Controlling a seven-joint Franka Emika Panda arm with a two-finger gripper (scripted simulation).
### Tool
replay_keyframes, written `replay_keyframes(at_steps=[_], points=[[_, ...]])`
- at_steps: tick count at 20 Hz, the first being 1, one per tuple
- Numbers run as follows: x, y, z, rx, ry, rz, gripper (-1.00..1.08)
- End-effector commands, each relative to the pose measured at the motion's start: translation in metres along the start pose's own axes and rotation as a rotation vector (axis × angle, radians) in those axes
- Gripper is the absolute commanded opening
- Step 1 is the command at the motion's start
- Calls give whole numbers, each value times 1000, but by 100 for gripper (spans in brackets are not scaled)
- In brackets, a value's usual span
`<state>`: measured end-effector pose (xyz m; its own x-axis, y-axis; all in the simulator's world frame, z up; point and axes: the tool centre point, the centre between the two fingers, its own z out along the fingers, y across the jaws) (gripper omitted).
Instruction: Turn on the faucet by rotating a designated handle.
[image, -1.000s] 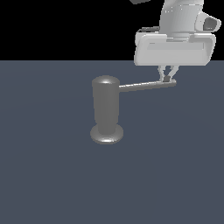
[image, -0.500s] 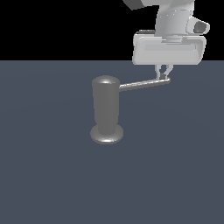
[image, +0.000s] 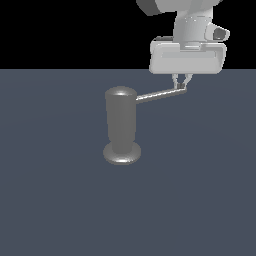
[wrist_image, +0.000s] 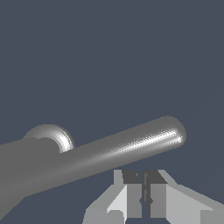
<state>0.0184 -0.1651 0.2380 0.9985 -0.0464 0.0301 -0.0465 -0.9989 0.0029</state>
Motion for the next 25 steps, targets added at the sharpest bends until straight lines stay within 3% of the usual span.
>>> replay_keyframes(at_steps=[1,25], points=[[7,-3,11,2,-14,-1,-100],[68,-2,21,3,-29,18,-100]])
